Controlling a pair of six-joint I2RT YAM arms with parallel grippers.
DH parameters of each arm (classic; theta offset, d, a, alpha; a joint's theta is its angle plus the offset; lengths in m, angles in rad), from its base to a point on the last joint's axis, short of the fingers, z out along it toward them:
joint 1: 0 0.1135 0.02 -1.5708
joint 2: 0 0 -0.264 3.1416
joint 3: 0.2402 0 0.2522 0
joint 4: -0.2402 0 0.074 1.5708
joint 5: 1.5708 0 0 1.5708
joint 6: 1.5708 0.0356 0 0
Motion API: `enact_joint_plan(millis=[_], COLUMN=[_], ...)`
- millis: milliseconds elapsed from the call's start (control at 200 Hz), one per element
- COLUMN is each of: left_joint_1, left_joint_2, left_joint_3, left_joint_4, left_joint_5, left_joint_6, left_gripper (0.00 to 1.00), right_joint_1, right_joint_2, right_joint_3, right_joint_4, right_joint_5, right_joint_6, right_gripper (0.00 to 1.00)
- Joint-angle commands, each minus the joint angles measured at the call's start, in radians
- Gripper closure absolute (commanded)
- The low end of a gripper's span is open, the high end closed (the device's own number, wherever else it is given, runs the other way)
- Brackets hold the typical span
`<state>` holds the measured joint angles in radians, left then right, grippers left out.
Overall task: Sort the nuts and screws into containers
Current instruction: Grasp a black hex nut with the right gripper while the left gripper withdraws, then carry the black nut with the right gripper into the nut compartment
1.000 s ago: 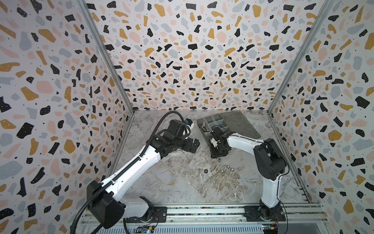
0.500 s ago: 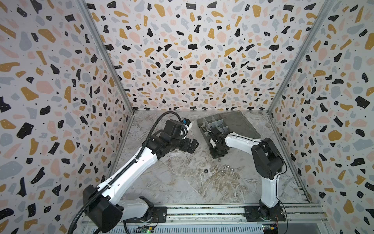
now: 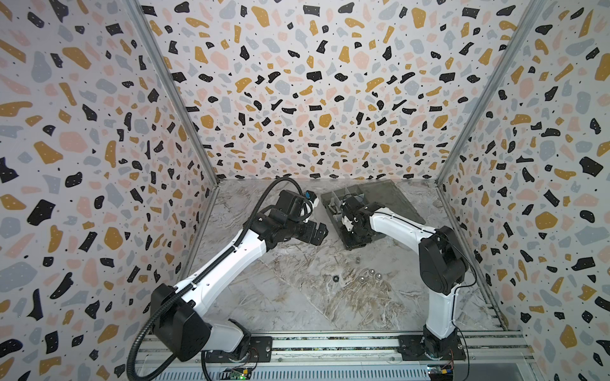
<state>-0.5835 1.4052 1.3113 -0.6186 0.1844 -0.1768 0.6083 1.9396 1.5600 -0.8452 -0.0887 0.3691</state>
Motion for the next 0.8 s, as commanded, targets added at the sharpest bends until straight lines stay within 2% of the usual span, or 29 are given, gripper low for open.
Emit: enact_joint_plan(millis=[0,90,330,651,796], left_joint_1=[0.005,0.002,-0.011,-0.041,-0.042], left_joint_2=[0.039,0.088,0.19,0.288,0.318], left_joint_3=[0.052,0.08,0.173,0.272,0.303], left_joint_4=[0.054,0.076,0.099,0.086,0.066], left_joint_5=[0.037,0.081,0.111,0.109,0.115], left_joint_6=[-0.012,-0.024,-0.03,-0.03,-0.02], left_gripper=[0.0,0.0,0.0,0.0,0.0], right_joint_1=[-0.031,-0.06,-0.131,-0.195,-0.206], right_joint_2=[-0.081,-0.088,-0.074,-0.033,-0.013], right_joint_3=[0.071,0.082,0.06,0.028,0.024], right_joint_4=[-0.022,-0.025,-0.005,0.033,0.032], right_joint_5=[0.007,0.005,-0.013,-0.04,-0.051], right_joint_6=[-0.02,-0.031,-0.058,-0.089,-0.1], right_gripper=[0.8,0.8,0.8,0.79,0.73])
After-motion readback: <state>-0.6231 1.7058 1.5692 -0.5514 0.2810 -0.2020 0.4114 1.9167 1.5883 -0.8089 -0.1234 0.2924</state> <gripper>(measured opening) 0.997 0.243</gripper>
